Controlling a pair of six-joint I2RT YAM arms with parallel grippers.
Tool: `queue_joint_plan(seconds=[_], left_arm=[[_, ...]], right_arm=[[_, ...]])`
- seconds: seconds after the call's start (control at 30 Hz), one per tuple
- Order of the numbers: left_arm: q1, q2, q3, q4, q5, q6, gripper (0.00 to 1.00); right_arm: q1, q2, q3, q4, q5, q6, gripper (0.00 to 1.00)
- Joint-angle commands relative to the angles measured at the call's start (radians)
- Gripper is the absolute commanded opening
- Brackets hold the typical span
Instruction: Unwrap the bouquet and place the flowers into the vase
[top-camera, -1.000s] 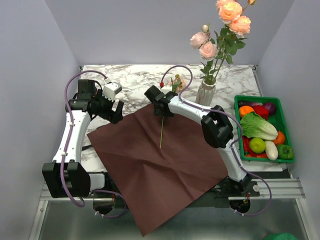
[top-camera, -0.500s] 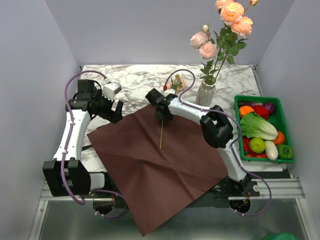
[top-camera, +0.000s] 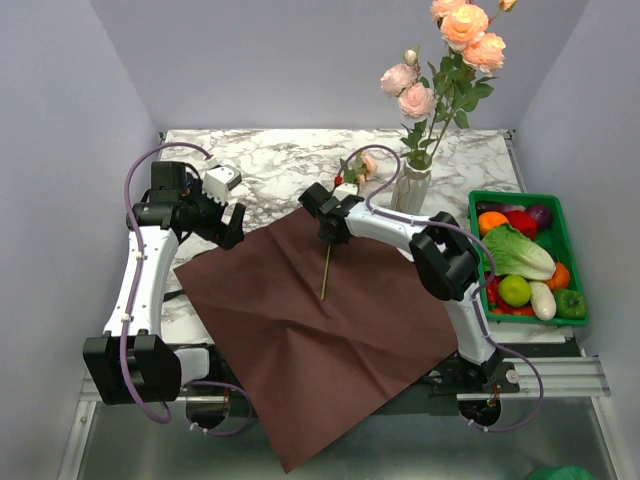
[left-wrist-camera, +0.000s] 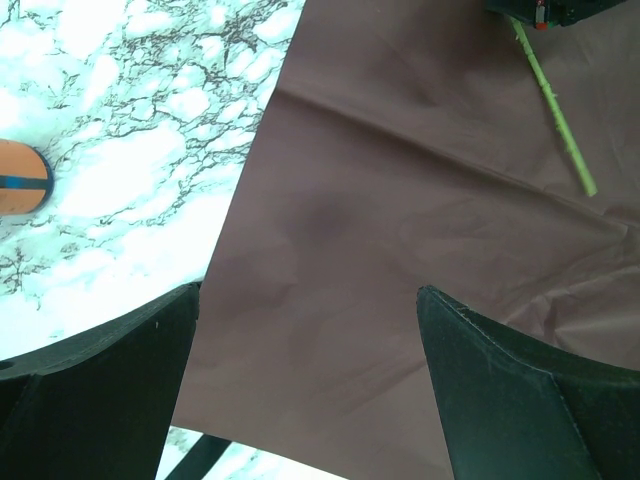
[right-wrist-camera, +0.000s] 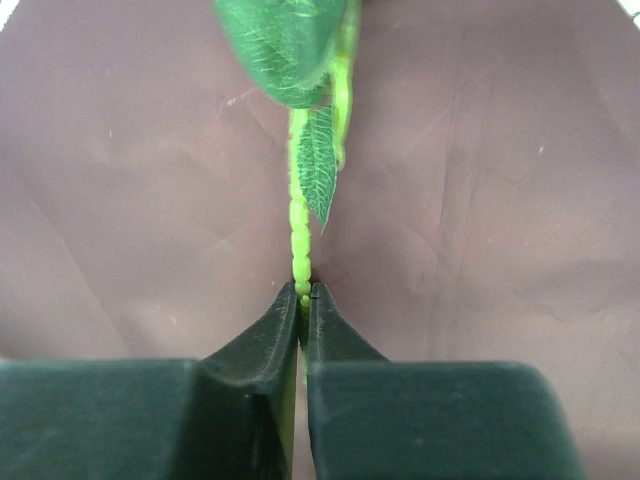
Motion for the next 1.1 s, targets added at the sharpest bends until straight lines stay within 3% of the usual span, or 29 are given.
queue_joint_plan(seconds=[0.0, 0.13, 0.27, 0.37, 0.73, 0.83, 0.9, 1.07], left_arm=[[0.007, -0.031, 0.009, -0.041, 0.023, 0.015, 0.99], [0.005, -0.043, 0.023, -0.059, 0.027, 0.015, 0.99], [0.007, -0.051, 0.026, -0.074, 0.029, 0.015, 0.99], [0.007, -0.051, 0.014, -0.071, 0.029, 0.014, 0.99], [0.007, -0.033, -0.03, -0.019, 0.069, -0.058, 0.99], [0.007, -0.004, -0.024, 0.001, 0.101, -0.084, 0.99], [0.004, 0.016, -0.011, 0.011, 0.116, -0.098, 0.99], [0.002, 0.029, 0.003, 0.031, 0.126, -0.111, 0.96]], right_arm=[[0.016, -0.035, -0.071, 0.038, -0.039, -0.016, 0.03], [0.021, -0.122, -0.105, 0.122, -0.009, -0.092, 0.01], [0.034, -0.288, -0.213, 0.349, 0.014, -0.235, 0.01], [0.054, -0.446, -0.299, 0.522, 0.01, -0.42, 0.01], [0.068, -0.849, -0.356, 0.831, -0.012, -1.033, 0.01], [0.067, -0.935, -0.434, 1.021, 0.075, -1.209, 0.01], [0.057, -0.974, -0.499, 1.239, 0.114, -1.345, 0.01], [-0.057, -0.994, -0.54, 1.298, 0.097, -1.332, 0.01]])
